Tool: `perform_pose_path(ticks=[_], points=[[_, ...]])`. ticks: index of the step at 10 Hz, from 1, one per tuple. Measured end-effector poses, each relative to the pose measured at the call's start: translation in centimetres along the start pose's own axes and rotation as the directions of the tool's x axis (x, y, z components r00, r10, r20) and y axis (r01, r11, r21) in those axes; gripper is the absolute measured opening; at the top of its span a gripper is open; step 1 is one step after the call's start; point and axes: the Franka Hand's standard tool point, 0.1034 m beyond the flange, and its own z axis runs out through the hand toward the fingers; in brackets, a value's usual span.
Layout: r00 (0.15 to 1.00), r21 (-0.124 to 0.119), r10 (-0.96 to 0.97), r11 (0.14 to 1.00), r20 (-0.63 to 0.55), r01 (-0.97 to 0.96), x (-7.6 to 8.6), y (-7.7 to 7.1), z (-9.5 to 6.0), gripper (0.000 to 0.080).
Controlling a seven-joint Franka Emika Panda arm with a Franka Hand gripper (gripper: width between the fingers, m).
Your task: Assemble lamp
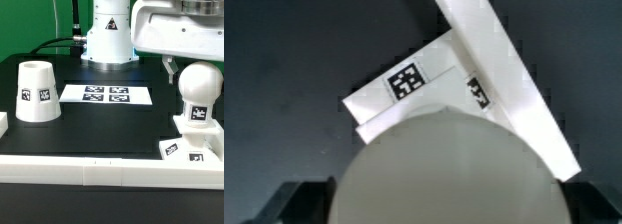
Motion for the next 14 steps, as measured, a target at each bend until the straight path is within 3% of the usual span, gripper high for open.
perform_pose_path(ticks=[2,4,7,11,13,14], points=[[0.999,0.000,-0.050,0.999,0.000,0.050,0.00,0.00,0.00,0.0579],[0.975,-0.008,-0.223,0.975,-0.007,0.223,0.03,-0.04,-0.23,0.0685],[0.810,-0.031,-0.587,0.810,-0.011,0.586,0.08,-0.21,-0.24,0.0695],[0.654,-0.036,-0.757,0.653,-0.001,0.756,0.13,-0.09,-0.14,0.0698],[0.523,-0.038,-0.852,0.522,0.006,0.852,0.12,-0.07,-0.10,0.0698],[0.466,-0.051,-0.884,0.465,0.014,0.884,0.02,-0.18,-0.07,0.0698]])
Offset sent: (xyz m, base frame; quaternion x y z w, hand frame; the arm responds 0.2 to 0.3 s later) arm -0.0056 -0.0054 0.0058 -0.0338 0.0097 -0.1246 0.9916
